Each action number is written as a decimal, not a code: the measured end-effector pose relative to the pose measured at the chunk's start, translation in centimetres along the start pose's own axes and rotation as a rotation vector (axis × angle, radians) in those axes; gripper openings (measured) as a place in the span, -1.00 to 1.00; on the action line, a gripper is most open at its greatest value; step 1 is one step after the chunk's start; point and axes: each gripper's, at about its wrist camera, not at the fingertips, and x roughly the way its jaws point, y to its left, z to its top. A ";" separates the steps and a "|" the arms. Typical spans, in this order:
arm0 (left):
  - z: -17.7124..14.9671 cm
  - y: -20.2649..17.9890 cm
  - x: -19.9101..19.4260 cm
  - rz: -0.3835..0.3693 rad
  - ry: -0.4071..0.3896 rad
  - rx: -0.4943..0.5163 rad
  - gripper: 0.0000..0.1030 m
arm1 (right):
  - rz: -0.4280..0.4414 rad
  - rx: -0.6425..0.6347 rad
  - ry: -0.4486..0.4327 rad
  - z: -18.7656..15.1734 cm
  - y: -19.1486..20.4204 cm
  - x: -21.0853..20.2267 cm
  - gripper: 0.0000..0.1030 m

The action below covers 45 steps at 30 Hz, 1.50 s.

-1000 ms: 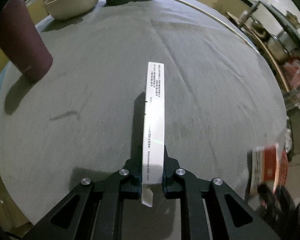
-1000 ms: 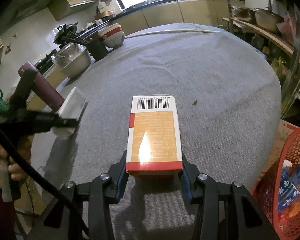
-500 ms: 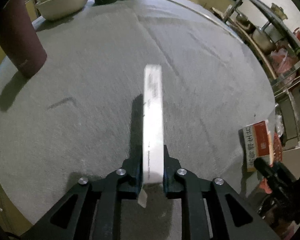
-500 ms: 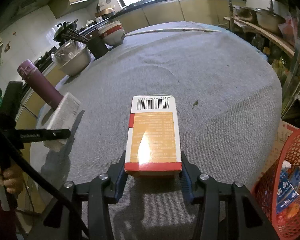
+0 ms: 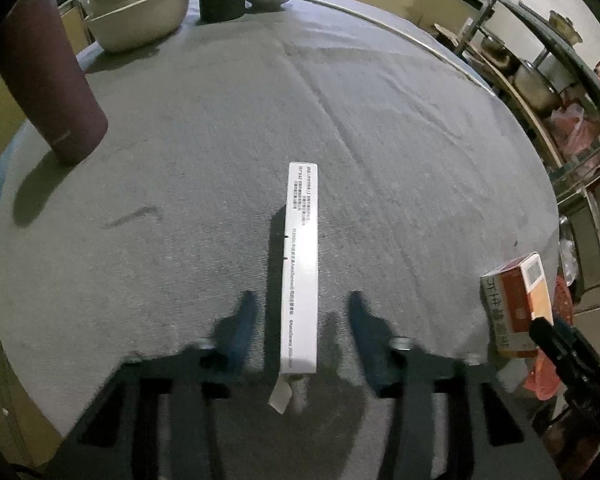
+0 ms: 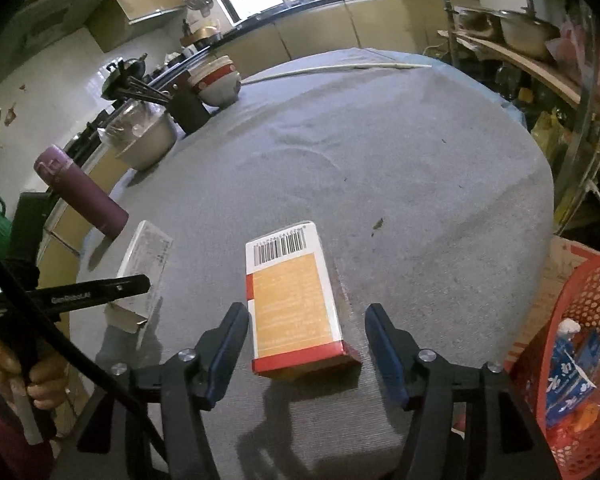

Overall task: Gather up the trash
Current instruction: 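Carry the leaflet and medicine box toward the red basket with both tools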

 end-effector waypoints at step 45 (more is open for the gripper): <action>-5.3 -14.1 -12.6 0.368 -0.507 0.277 -0.70 | 0.036 -0.060 -0.294 -1.9 -2.8 -12.2 0.01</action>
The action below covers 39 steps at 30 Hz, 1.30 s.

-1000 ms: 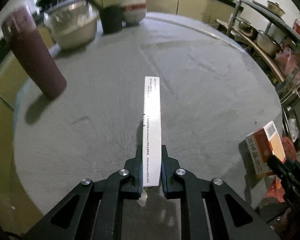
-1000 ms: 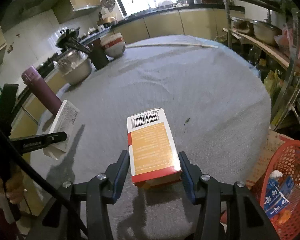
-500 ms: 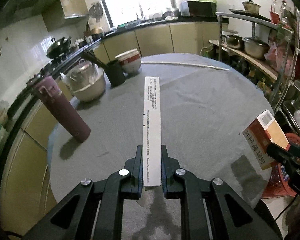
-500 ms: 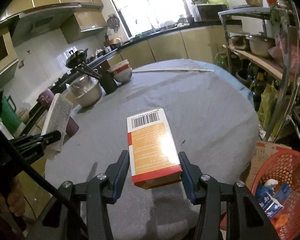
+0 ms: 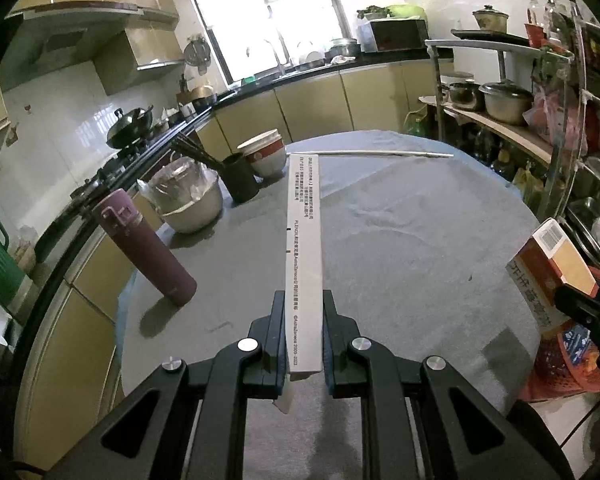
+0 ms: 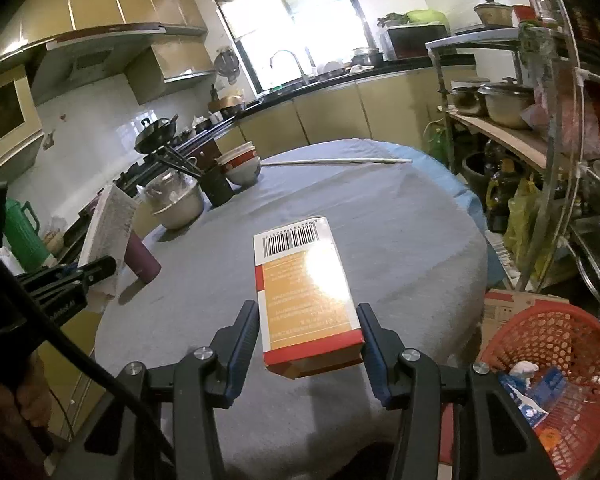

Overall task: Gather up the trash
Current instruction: 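Carry the leaflet and medicine box toward the red basket with both tools, then open both tools over the red basket to drop the leaflet and box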

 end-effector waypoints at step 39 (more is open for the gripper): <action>-0.2 -26.4 0.9 -0.676 0.200 0.296 -0.67 | -0.328 0.414 -0.041 -6.1 -22.0 -10.4 0.01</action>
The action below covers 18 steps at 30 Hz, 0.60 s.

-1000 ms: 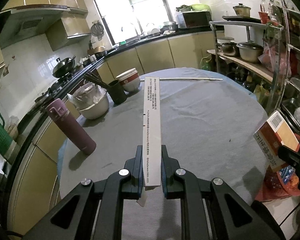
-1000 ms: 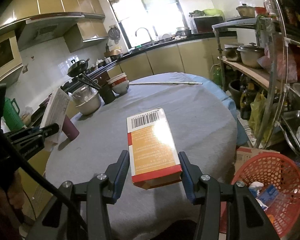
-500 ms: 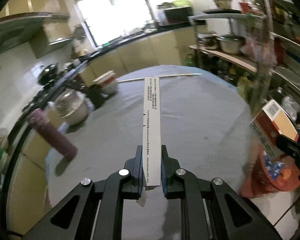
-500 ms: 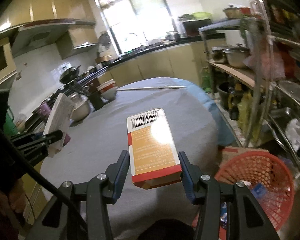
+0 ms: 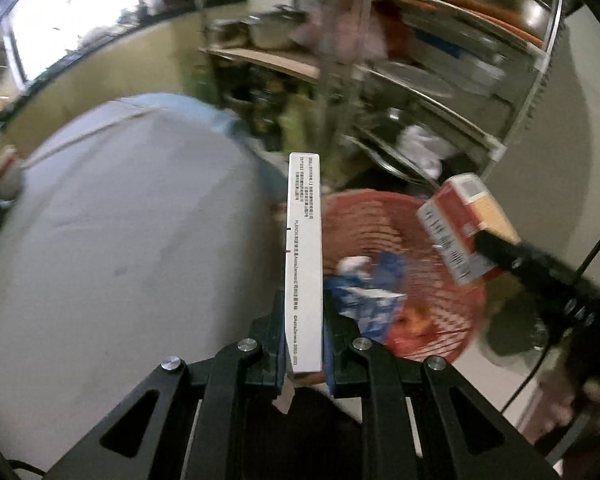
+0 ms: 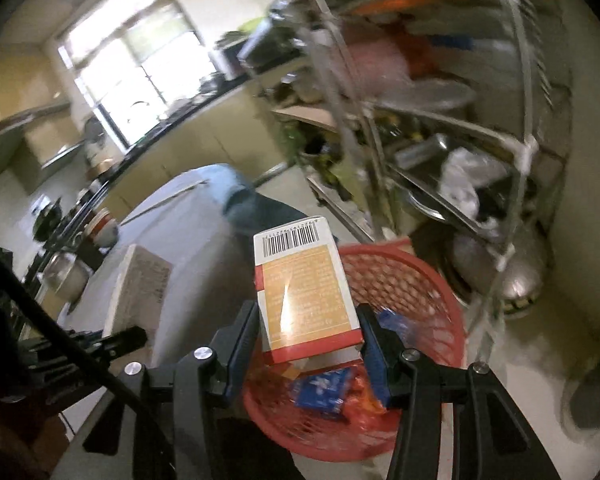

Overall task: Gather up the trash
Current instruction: 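Open both tools over the red basket to drop the leaflet and box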

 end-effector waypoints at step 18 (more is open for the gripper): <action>-1.0 1.8 -2.8 0.191 -0.075 -0.010 0.30 | 0.086 0.006 0.018 -0.1 2.5 0.9 0.14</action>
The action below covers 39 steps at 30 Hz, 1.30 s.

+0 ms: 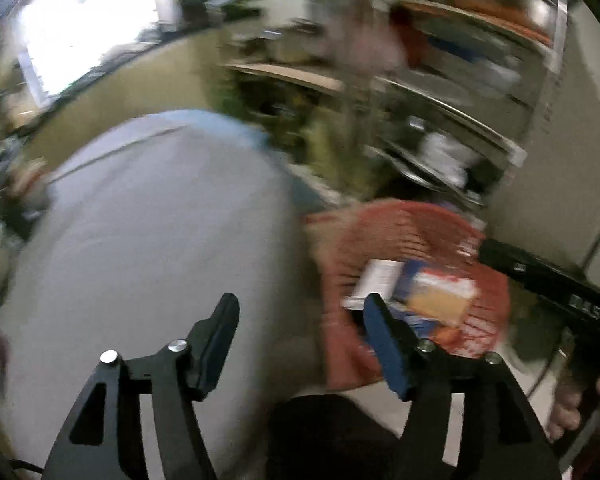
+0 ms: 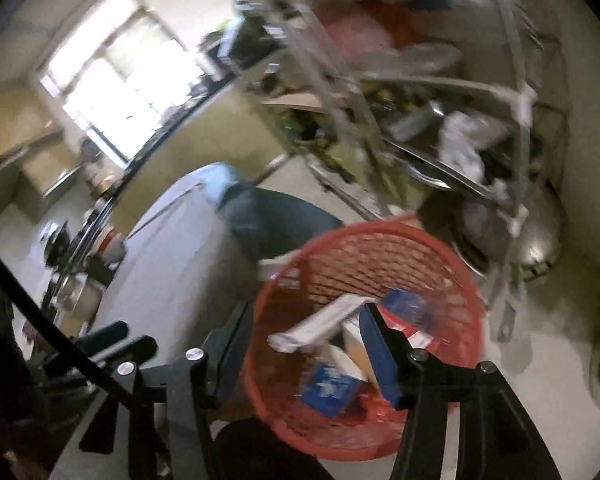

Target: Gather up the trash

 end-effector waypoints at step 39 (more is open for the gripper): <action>-16.7 24.5 -17.0 0.659 -0.136 -0.569 0.57 | 0.195 -0.701 0.068 -10.7 32.6 -0.3 0.31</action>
